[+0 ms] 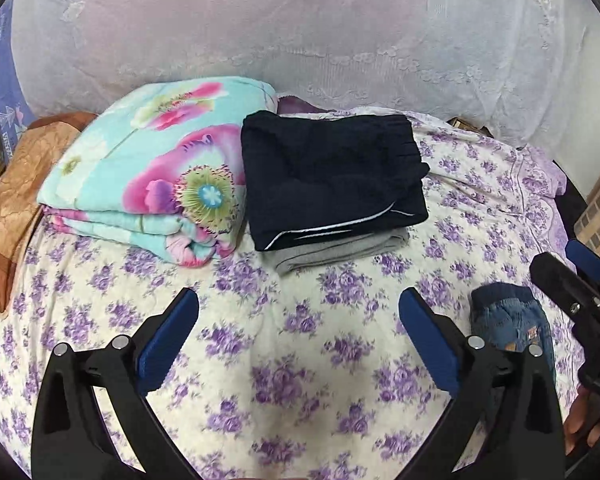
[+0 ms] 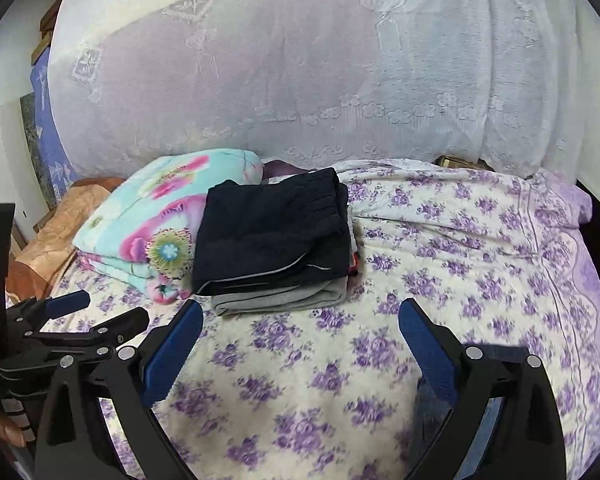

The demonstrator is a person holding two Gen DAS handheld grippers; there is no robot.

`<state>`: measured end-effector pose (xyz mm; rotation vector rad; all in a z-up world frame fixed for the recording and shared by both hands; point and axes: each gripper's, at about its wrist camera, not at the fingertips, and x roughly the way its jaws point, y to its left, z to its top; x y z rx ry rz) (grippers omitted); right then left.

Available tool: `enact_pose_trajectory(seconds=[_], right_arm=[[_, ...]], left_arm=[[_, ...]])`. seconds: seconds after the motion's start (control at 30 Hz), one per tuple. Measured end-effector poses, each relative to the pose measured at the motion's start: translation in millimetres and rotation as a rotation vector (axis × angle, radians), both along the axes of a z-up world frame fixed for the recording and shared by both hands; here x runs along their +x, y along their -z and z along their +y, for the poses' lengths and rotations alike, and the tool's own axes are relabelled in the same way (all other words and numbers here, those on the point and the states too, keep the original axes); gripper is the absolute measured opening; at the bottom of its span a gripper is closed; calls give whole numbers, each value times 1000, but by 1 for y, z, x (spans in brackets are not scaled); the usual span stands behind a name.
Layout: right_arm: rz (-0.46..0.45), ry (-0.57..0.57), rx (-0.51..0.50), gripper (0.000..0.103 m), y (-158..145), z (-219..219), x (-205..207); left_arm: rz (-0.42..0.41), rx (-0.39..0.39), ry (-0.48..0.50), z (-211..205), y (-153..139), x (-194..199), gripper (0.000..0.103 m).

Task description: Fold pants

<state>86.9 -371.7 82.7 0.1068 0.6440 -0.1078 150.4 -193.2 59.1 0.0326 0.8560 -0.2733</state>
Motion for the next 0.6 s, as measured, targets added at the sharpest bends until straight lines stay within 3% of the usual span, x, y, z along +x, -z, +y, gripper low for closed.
enact_pose_trajectory(seconds=[0.6], right_arm=[[-4, -3, 60, 99, -2, 37, -62]], left_arm=[[-51, 28, 15, 40, -21, -60, 98]])
